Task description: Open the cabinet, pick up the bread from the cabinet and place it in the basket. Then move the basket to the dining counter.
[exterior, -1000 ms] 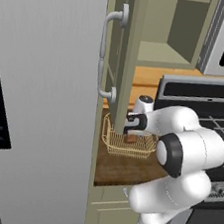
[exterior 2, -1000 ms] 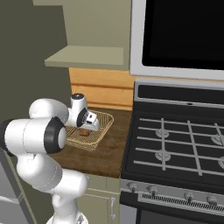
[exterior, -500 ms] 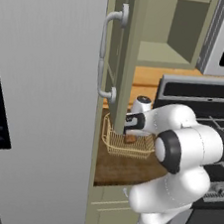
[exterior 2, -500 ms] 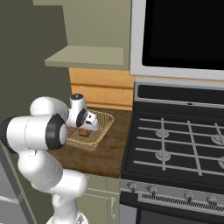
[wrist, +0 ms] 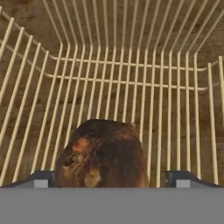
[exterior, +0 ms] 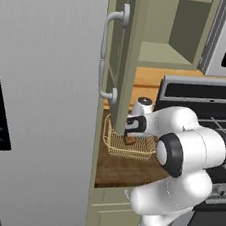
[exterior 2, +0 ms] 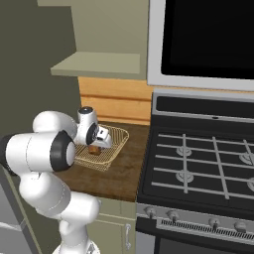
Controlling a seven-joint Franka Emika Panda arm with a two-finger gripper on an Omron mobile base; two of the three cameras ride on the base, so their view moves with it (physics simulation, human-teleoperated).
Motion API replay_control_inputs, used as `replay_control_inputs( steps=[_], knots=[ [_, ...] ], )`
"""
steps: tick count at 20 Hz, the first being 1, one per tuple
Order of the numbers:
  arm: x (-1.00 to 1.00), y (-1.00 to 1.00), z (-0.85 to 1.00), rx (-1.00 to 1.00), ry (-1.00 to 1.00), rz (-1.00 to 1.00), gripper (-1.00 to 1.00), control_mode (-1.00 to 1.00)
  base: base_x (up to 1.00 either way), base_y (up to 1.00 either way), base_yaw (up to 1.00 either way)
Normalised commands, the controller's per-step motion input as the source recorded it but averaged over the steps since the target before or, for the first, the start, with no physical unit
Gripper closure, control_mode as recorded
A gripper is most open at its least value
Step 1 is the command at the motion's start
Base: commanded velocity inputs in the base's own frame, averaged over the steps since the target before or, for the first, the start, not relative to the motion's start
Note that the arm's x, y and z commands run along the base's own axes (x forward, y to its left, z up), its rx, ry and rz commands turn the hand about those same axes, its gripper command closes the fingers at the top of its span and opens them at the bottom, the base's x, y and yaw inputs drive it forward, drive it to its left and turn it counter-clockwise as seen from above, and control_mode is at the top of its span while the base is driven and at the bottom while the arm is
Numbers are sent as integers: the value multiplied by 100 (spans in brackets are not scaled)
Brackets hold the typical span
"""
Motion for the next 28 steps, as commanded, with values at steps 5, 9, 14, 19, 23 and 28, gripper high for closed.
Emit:
replay_control_inputs(
  steps=[5,9,14,19,23,28],
  knots=[
    [-36,-14,44,-1,-5,-14,-100,-100,0,0,0],
    [-64,-25,50,0,-11,-18,-100,-100,0,0,0],
    [-50,-70,18,9,-8,-35,-100,-100,0,0,0],
    [-41,-68,25,17,-1,-37,-100,-100,0,0,0],
    [-3,-26,9,24,-3,-18,-100,-100,0,0,0],
    [0,-5,-4,29,2,-7,-100,-100,0,0,0]
  ],
)
